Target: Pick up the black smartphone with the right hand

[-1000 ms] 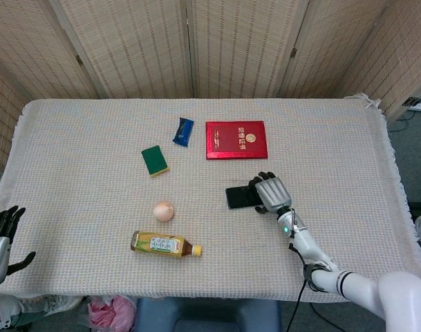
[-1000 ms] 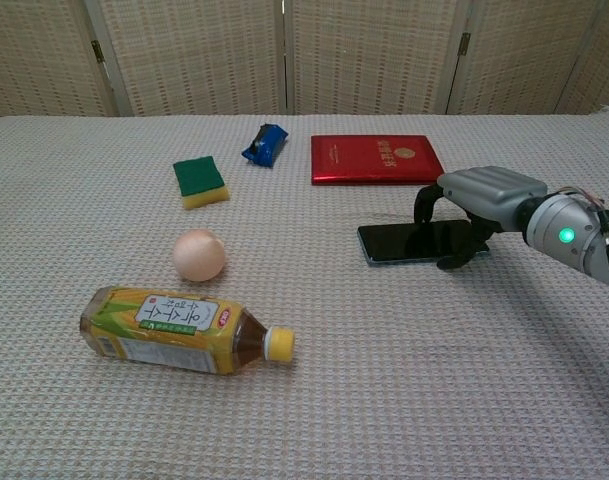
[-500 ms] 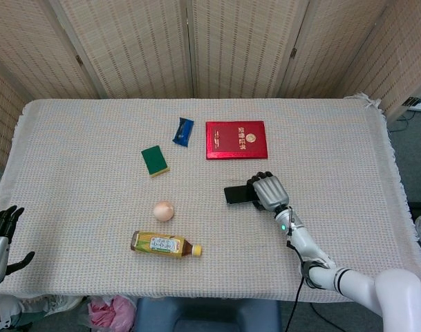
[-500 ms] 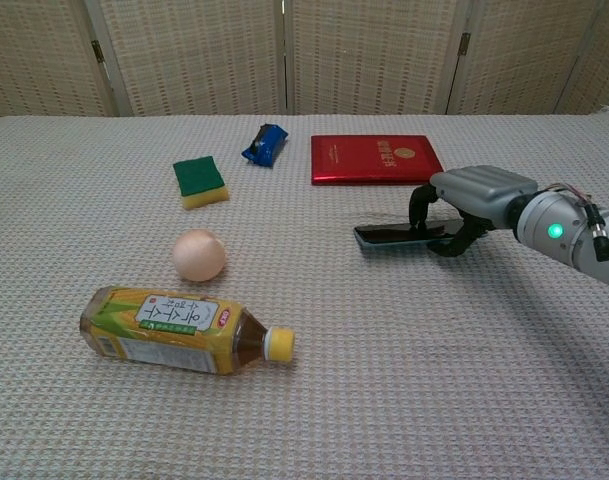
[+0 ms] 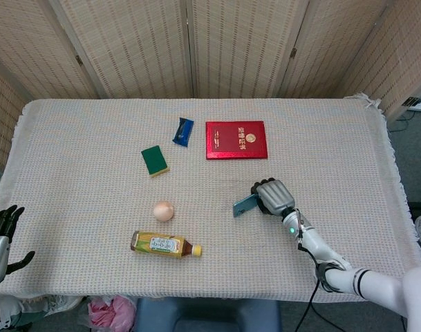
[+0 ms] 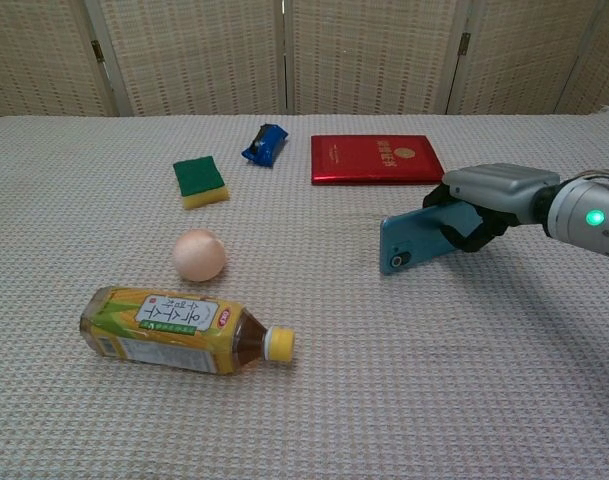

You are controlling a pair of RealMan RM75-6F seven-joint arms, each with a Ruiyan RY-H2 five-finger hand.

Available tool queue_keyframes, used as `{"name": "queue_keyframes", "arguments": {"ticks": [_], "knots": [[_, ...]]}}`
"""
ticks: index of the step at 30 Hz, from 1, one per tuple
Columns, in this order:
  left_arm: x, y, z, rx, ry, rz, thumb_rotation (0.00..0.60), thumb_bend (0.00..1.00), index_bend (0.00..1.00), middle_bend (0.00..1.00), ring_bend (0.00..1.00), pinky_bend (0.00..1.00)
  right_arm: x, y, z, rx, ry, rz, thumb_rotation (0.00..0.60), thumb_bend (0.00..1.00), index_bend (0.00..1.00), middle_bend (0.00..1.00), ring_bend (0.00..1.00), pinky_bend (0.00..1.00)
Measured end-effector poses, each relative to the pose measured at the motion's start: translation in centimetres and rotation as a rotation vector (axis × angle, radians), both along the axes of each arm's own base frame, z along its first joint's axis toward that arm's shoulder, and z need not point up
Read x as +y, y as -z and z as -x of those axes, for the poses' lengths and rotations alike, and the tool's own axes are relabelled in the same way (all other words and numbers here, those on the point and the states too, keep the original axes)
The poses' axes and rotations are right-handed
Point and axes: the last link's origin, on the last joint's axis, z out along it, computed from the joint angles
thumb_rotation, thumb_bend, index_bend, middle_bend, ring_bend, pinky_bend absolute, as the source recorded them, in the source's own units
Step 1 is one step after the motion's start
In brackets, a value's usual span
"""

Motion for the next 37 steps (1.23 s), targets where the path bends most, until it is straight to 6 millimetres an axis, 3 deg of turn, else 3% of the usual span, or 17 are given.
{"name": "queue_keyframes", "arguments": {"ticks": [6, 9, 13, 17, 21, 23, 28, 32, 37], "knots": [[0.1, 0.1, -0.4, 0.001, 0.010, 0.006, 0.600, 0.20, 0.11, 0.09, 0.11, 0.18, -0.9, -0.4, -0.3, 0.004, 0.025, 0.002, 0.600, 0.56, 0.50, 0.43, 0.32, 0.32], [0.1, 0.1, -0.4, 0.001, 0.010, 0.003, 0.600, 0.20, 0.11, 0.09, 0.11, 0.18, -1.6, -0.2, -0.5, 0.023, 0.013, 0.025, 0.600, 0.53, 0.47, 0.38, 0.32, 0.32], [0.2, 0.0, -0.5, 0.000, 0.013, 0.002, 0.600, 0.20, 0.11, 0.09, 0.11, 0.18, -2.3, -0.1, -0.8, 0.030, -0.005, 0.076, 0.600, 0.46, 0.25, 0.22, 0.20, 0.27], [0.5, -0.1, -0.6, -0.002, 0.018, 0.000, 0.600, 0.20, 0.11, 0.09, 0.11, 0.18, -2.4, -1.4, -0.9, 0.010, -0.028, 0.143, 0.600, 0.40, 0.16, 0.16, 0.14, 0.23], [0.7, -0.1, -0.8, -0.007, 0.034, 0.002, 0.600, 0.20, 0.11, 0.09, 0.11, 0.18, -1.7, -3.7, -0.3, -0.008, -0.040, 0.213, 0.600, 0.17, 0.15, 0.16, 0.14, 0.23], [0.8, -0.1, -1.0, -0.011, 0.041, 0.003, 0.600, 0.20, 0.11, 0.09, 0.11, 0.18, -0.8, -5.2, 0.2, -0.019, -0.041, 0.246, 0.600, 0.11, 0.15, 0.16, 0.14, 0.23], [0.9, 0.0, -1.3, -0.032, 0.050, 0.012, 0.600, 0.20, 0.11, 0.09, 0.11, 0.18, 2.5, -9.7, 2.4, -0.023, -0.021, 0.321, 0.600, 0.11, 0.15, 0.16, 0.14, 0.23], [0.8, 0.0, -1.8, -0.043, 0.059, 0.018, 0.600, 0.20, 0.11, 0.09, 0.11, 0.18, 6.5, -13.7, 4.9, 0.004, 0.011, 0.386, 0.600, 0.14, 0.15, 0.17, 0.14, 0.23], [0.5, 0.3, -2.6, -0.055, 0.073, 0.033, 0.600, 0.20, 0.11, 0.09, 0.11, 0.18, 11.3, -16.7, 7.2, 0.007, 0.059, 0.453, 0.600, 0.14, 0.15, 0.19, 0.14, 0.23]]}}
